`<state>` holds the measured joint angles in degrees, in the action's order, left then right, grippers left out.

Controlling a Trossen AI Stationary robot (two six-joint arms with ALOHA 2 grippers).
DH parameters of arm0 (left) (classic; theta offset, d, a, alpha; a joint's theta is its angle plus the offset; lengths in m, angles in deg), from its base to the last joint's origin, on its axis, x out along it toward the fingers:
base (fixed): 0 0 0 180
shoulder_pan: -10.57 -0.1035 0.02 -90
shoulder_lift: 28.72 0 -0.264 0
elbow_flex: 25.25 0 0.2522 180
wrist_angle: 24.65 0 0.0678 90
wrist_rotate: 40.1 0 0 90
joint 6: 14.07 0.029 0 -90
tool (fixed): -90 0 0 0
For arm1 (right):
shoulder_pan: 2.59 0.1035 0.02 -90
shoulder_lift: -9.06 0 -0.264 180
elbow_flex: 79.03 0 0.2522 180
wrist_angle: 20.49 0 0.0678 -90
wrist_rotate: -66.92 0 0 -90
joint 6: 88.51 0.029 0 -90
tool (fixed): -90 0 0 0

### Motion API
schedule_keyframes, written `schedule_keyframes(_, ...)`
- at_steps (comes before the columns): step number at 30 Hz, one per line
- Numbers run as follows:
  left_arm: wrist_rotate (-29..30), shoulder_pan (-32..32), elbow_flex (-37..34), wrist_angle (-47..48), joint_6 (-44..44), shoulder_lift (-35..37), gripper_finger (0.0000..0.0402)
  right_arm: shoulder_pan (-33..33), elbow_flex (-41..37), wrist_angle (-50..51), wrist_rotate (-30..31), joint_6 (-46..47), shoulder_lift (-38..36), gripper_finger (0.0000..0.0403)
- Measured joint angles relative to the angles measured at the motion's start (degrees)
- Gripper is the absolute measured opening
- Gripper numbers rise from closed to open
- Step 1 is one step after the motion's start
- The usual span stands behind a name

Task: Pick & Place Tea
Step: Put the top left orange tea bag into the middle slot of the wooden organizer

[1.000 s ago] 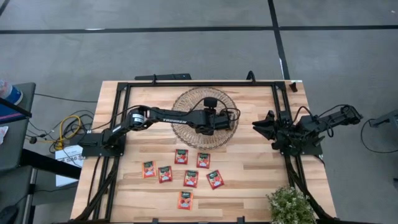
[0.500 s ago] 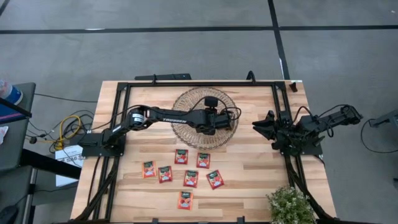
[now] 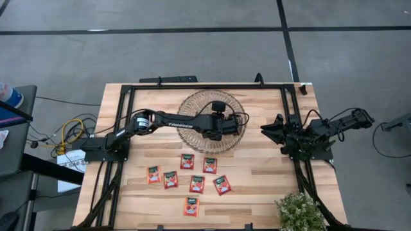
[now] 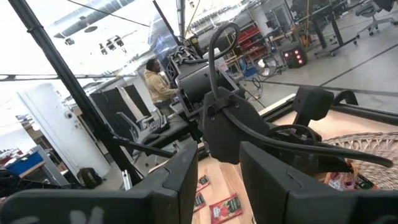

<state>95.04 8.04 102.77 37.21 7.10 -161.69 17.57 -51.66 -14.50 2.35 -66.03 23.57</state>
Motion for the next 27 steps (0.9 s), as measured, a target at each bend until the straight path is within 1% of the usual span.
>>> schedule_keyframes(19, -0.37, -0.11, 0.0, 0.68, -1.16, -0.02, 0.0001, 0.0, 0.0, -0.55, 0.06, 0.0, 0.0, 0.0111)
schedule_keyframes(27, -1.61, -0.11, 0.02, 1.16, -0.92, -0.07, 0.0026, 0.0, 0.0, -0.56, 0.11, 0.0, 0.0, 0.0111)
